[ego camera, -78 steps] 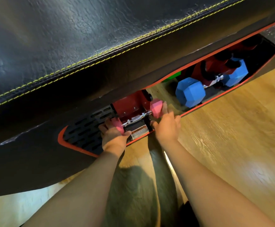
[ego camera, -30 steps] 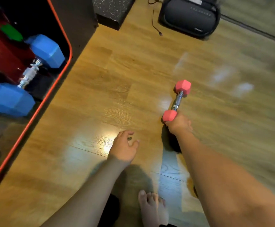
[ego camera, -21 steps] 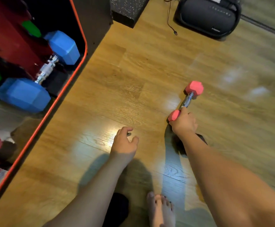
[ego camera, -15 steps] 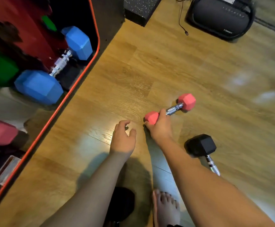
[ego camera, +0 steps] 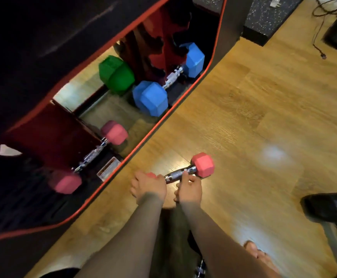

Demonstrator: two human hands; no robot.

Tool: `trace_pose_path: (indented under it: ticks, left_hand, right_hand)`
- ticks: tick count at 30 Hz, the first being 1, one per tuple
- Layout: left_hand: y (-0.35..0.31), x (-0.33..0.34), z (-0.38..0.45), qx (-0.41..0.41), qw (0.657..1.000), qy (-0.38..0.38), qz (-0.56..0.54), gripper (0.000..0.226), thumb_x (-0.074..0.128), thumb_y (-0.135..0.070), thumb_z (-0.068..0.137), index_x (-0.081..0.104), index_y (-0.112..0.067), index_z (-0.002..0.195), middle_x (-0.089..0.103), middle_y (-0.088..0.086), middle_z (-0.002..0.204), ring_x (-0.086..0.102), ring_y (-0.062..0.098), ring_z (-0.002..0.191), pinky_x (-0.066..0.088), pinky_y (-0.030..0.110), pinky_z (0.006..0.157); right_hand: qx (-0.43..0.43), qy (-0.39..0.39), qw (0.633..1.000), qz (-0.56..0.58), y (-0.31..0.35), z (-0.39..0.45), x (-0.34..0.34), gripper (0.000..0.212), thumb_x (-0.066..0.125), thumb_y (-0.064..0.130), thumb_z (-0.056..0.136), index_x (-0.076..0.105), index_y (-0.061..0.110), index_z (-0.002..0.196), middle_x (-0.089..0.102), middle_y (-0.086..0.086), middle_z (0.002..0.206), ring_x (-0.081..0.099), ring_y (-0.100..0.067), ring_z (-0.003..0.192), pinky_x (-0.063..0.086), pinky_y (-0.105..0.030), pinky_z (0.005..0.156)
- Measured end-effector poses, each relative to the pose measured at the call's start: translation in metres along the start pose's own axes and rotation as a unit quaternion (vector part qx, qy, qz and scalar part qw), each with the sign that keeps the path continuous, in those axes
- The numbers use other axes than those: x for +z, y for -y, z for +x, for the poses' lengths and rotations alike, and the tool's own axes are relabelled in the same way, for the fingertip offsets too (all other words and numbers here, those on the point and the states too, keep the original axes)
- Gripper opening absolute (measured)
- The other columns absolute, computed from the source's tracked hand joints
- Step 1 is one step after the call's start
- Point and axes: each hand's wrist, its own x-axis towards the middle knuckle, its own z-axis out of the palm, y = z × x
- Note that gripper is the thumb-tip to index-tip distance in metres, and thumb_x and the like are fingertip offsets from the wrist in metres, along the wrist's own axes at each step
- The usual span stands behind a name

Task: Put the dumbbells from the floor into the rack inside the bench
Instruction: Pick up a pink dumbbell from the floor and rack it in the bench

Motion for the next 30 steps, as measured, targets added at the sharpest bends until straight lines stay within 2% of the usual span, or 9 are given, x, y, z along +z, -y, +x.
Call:
trace_pose_path:
  ticks: [3,6,12,16,18,23,25,27,30]
  left_hand:
    - [0.018,0.007,0.012,-0.018,0.998,0.045,-0.034,0.071,0.073,-0.049,0.072,0.05,-0.009,0.127,0.056,0.016,0.126,0.055,0.035,0.117,0.044,0.036,0.1]
    - [0.053,0.037,0.048,-0.02,0.996,0.063,-0.067,0.078,0.065,-0.068,0.042,0.065,-0.017,0.101,0.072,0.01,0.1,0.07,0.028,0.086,0.059,0.041,0.081]
    - [0.021,-0.056,-0.016,-0.071,0.982,-0.062,-0.162,0.071,0.072,-0.05,0.06,0.053,-0.014,0.118,0.051,0.008,0.121,0.051,0.036,0.115,0.038,0.044,0.106]
    - [0.018,-0.103,-0.023,0.016,0.941,-0.211,-0.262,0.055,0.078,-0.039,0.059,0.055,-0.021,0.106,0.044,-0.008,0.098,0.05,0.031,0.109,0.037,0.046,0.102]
    - [0.016,-0.125,-0.028,0.062,0.914,-0.25,-0.314,0.053,0.081,-0.036,0.059,0.053,-0.027,0.103,0.038,-0.018,0.094,0.049,0.025,0.104,0.042,0.048,0.098]
    - [0.004,-0.177,-0.047,0.107,0.862,-0.295,-0.398,0.059,0.084,-0.035,0.063,0.051,-0.03,0.112,0.042,-0.008,0.107,0.052,0.024,0.106,0.05,0.038,0.086]
    - [-0.003,-0.194,-0.052,0.111,0.846,-0.305,-0.422,0.059,0.085,-0.034,0.067,0.047,-0.03,0.112,0.041,-0.008,0.109,0.052,0.024,0.107,0.049,0.03,0.083]
    - [-0.01,-0.209,-0.051,0.118,0.828,-0.328,-0.438,0.058,0.085,-0.032,0.07,0.046,-0.027,0.113,0.042,-0.005,0.112,0.052,0.027,0.111,0.048,0.035,0.091]
    - [-0.01,-0.225,-0.048,0.114,0.814,-0.36,-0.44,0.068,0.083,-0.033,0.071,0.051,-0.012,0.127,0.046,0.007,0.126,0.048,0.031,0.12,0.04,0.044,0.106]
  right_hand:
    - [0.029,0.031,0.995,0.086,0.032,0.003,0.001,0.035,0.052,0.034,0.097,0.059,-0.001,0.095,0.06,-0.021,0.064,0.051,-0.023,0.036,0.043,-0.027,0.04]
    - [0.069,0.032,0.988,0.137,0.038,-0.002,0.005,0.028,0.051,0.023,0.1,0.054,-0.001,0.086,0.059,-0.02,0.064,0.049,-0.017,0.03,0.045,-0.026,0.036]
    - [0.011,0.029,0.988,0.151,0.051,-0.043,0.043,0.028,0.047,0.022,0.098,0.05,0.005,0.077,0.051,-0.006,0.036,0.042,-0.016,0.024,0.039,-0.023,0.029]
    - [-0.055,0.015,0.979,0.196,0.087,-0.092,0.08,0.024,0.049,0.022,0.09,0.049,0.01,0.07,0.053,-0.008,0.047,0.046,-0.023,0.032,0.035,-0.024,0.035]
    - [-0.082,0.023,0.969,0.23,0.106,-0.114,0.094,0.023,0.049,0.022,0.086,0.05,0.011,0.066,0.054,-0.011,0.059,0.049,-0.027,0.046,0.038,-0.031,0.042]
    - [-0.157,0.061,0.96,0.224,0.148,-0.163,0.116,0.025,0.048,0.034,0.072,0.059,0.015,0.061,0.06,-0.01,0.066,0.057,-0.048,0.068,0.05,-0.06,0.066]
    - [-0.178,0.093,0.956,0.213,0.162,-0.18,0.119,0.027,0.048,0.033,0.076,0.064,0.012,0.069,0.061,-0.007,0.063,0.057,-0.045,0.065,0.052,-0.051,0.062]
    - [-0.195,0.14,0.944,0.225,0.172,-0.192,0.122,0.023,0.048,0.02,0.087,0.058,0.008,0.07,0.054,0.001,0.053,0.052,-0.029,0.051,0.045,-0.033,0.047]
    - [-0.209,0.197,0.929,0.233,0.18,-0.203,0.128,0.021,0.049,0.01,0.092,0.052,0.008,0.071,0.051,0.002,0.046,0.048,-0.02,0.04,0.039,-0.027,0.04]
